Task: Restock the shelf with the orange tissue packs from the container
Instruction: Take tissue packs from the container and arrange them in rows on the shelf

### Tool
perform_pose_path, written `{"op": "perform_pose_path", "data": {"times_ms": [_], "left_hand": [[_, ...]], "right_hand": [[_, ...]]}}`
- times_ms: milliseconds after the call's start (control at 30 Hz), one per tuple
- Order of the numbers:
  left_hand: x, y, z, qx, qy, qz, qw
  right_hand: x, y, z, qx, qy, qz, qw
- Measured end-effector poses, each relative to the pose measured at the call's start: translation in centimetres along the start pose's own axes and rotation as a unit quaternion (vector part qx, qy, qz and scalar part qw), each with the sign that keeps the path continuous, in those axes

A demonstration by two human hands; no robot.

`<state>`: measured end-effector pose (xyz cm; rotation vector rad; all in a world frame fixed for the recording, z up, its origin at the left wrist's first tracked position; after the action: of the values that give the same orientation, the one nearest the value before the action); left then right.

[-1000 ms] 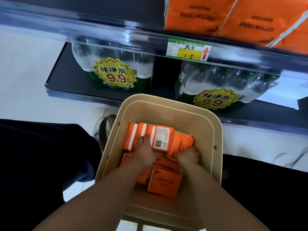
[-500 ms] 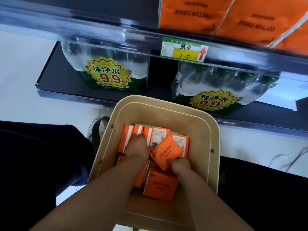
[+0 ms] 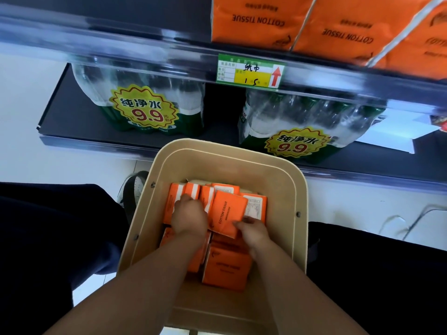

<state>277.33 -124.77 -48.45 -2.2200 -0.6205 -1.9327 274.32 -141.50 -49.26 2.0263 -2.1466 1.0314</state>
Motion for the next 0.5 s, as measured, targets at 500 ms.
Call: {"op": "perform_pose_path", "data": {"times_ms": [500], "left_hand": [[-0.3,1.3,0.6,0.031,-0.109,0.045,0.993]], "right_hand": [[1.0,0.9,0.6,0.004,0.043,-0.072,0.996]]}}
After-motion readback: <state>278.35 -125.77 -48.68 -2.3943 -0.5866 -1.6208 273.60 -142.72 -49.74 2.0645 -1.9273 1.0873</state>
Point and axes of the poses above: each hand's wrist, its own z-axis towards the middle knuckle, its own x-axis out of the back of the hand, y = z × x, the point moved 3 cm from there along z, towards the middle knuckle, and after that the axes turned 14 degrees about y, right-handed, at the moved point
